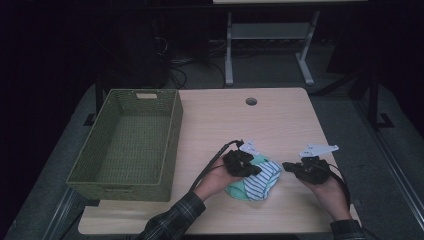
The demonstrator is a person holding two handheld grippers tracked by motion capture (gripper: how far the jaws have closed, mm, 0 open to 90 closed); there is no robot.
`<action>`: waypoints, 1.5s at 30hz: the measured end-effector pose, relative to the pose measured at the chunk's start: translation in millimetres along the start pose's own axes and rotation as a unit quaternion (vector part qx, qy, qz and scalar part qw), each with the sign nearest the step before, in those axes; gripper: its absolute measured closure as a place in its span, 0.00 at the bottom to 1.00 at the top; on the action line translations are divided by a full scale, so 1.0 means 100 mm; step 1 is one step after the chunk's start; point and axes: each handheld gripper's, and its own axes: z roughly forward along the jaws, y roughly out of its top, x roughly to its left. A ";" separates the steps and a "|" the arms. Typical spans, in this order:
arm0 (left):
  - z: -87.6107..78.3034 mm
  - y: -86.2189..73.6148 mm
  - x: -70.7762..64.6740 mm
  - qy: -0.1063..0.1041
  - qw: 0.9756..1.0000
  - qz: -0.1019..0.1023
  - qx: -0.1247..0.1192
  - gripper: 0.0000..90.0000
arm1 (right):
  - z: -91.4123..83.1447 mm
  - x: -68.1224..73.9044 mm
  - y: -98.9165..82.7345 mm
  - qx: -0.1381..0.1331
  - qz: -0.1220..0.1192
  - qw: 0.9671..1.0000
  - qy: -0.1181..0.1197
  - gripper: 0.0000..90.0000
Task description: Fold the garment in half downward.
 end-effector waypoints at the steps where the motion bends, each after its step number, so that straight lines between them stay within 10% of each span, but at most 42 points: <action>1: -0.04 -0.02 0.02 0.004 1.000 0.000 0.002 0.99 | 0.00 0.00 0.02 -0.005 -0.002 1.000 0.002 1.00; 16: -0.46 -0.34 0.06 0.042 0.998 -0.036 -0.009 0.99 | 0.28 0.10 0.35 -0.007 -0.021 0.999 0.038 0.99; 45: -0.21 -0.54 0.11 0.058 0.996 -0.032 0.053 0.99 | 1.01 0.25 0.56 0.051 -0.055 0.996 0.057 1.00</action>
